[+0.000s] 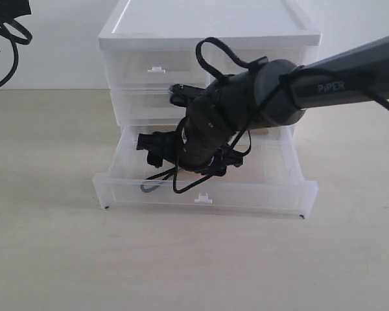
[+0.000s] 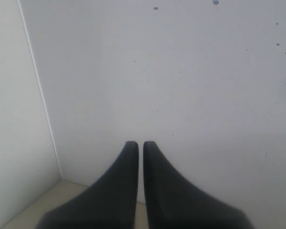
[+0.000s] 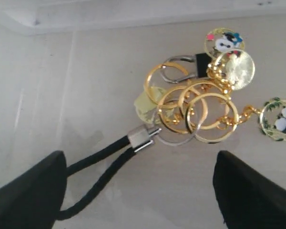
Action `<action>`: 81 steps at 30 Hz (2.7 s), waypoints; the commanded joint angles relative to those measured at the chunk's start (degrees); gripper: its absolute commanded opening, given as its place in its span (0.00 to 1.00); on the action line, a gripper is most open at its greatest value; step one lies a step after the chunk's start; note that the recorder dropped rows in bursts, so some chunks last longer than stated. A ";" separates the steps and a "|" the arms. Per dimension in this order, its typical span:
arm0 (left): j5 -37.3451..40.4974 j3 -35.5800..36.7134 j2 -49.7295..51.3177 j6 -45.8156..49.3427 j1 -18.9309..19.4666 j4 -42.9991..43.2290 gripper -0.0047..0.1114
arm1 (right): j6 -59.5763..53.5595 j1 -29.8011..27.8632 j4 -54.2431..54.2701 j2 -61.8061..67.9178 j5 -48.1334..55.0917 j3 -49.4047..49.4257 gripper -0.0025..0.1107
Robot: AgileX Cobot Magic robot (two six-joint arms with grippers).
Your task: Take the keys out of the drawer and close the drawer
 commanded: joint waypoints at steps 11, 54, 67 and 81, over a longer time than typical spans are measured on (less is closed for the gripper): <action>-0.62 0.17 -0.43 0.29 -0.13 -0.17 0.08 | 0.94 -1.54 2.61 7.27 9.65 -10.66 0.60; -0.37 0.17 -0.43 0.07 -0.13 -0.17 0.08 | -21.27 -1.47 7.19 2.43 16.68 -11.09 0.26; 0.75 0.17 -0.43 0.07 -0.13 -0.17 0.08 | -16.01 -1.47 14.03 4.73 12.30 -11.09 0.53; 0.72 0.17 -0.43 -0.17 -0.13 -0.17 0.08 | -15.42 -1.86 16.76 10.19 24.26 -12.85 0.47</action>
